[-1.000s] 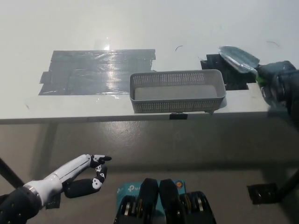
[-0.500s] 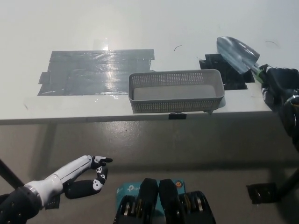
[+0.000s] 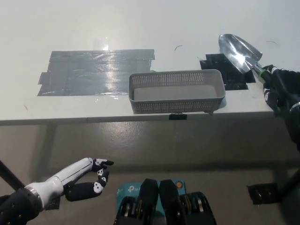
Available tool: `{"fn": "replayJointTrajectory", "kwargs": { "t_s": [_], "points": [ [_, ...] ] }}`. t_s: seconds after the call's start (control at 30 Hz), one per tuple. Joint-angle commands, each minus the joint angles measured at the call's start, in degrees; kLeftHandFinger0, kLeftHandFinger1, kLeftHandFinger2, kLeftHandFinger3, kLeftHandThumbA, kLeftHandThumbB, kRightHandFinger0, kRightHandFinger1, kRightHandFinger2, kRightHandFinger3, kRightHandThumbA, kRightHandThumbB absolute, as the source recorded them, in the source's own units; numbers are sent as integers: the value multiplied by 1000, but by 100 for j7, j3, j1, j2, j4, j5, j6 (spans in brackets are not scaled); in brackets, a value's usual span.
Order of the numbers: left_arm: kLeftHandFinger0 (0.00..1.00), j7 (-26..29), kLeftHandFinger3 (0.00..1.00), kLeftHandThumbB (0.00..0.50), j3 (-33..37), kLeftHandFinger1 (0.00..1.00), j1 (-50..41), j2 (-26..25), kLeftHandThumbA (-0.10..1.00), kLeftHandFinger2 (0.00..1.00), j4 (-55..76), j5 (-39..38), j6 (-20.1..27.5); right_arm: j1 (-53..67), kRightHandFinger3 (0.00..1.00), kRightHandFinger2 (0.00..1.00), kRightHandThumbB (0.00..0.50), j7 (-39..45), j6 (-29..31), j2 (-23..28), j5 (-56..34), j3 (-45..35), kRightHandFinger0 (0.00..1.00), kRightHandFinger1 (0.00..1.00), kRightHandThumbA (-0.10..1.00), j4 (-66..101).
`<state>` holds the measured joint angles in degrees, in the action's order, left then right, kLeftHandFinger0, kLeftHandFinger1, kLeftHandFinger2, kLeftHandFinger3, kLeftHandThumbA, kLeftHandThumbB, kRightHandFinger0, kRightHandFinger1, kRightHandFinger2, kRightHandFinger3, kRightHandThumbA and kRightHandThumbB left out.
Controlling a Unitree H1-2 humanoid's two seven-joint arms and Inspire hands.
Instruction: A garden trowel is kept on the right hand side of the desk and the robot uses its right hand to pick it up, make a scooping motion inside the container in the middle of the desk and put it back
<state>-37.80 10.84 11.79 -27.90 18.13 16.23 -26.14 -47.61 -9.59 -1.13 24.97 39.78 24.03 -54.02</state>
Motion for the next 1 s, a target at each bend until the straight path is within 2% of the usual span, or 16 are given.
{"fn": "replayJointTrajectory", "kwargs": {
  "t_s": [0.0,0.03,0.07,0.13,0.23,0.27,0.3,0.4,0.5,0.6,0.67,0.73,0.77,0.83,0.9,0.97],
  "points": [
    [1000,-56,1000,0,-6,934,79,-166,755,930,148,37,-79,-435,471,654,0,151,457,359,-22,20,0,298,-100,47],
    [1000,-50,1000,0,5,933,85,-174,759,928,147,29,-79,-506,529,603,0,277,481,445,-47,-5,0,257,-100,214],
    [1000,-73,1000,0,-40,933,73,-129,759,923,154,87,-79,-801,413,632,0,541,583,592,-99,-25,0,288,-100,282],
    [1000,-62,1000,0,-18,936,77,-151,762,927,152,75,-79,-1018,420,666,0,732,762,713,-191,-84,0,314,-100,372],
    [1000,-81,1000,0,-33,939,70,-192,781,933,153,41,-79,-1317,571,681,0,863,1108,847,-292,-128,0,321,-100,518],
    [1000,-65,1000,0,17,928,64,-246,798,929,132,-8,-79,-1397,837,543,5,1068,1013,972,-250,-125,11,288,-100,946],
    [1000,-76,1000,0,0,929,52,-233,798,929,135,-11,-79,-1400,574,361,0,1141,987,985,-271,-138,0,170,-100,1017],
    [1000,-90,1000,0,-22,937,45,-232,807,937,108,20,-79,-1412,141,364,0,1482,987,1127,-337,-167,0,144,-100,1543],
    [1000,-96,1000,0,-54,940,27,-217,810,931,98,25,-79,-1417,118,742,0,1746,1175,1246,-383,-128,0,375,-100,1806],
    [1000,-119,1000,0,-98,936,-12,-202,813,919,81,59,-79,-1350,212,514,0,2108,1249,1344,-452,-105,0,240,-100,2183],
    [1000,-91,1000,0,-54,922,8,-231,810,920,73,27,-79,-1255,54,362,0,2417,1353,1425,-589,-107,0,125,-100,2485],
    [1000,-72,1000,0,-20,929,5,-260,797,932,80,54,-79,-1146,3,435,0,2720,1477,1486,-745,-98,0,147,-100,2699],
    [1000,-81,1000,0,-2,943,6,-285,811,945,88,46,-79,-1063,39,567,0,2997,1456,1550,-830,-73,0,244,-100,2948],
    [1000,-104,1000,0,-25,952,-3,-279,822,957,82,52,-79,-965,105,633,2,3161,1503,1590,-924,-95,0,308,-100,3153],
    [1000,-140,1000,0,-31,943,0,-279,843,948,70,51,-79,-704,231,543,39,3481,1463,1702,-1086,-95,3,290,-100,3613],
    [1000,-188,1000,0,-31,927,55,-281,854,937,32,55,-79,-533,159,506,0,3799,1312,1827,-1174,-100,0,222,-100,3878]
  ]
}}
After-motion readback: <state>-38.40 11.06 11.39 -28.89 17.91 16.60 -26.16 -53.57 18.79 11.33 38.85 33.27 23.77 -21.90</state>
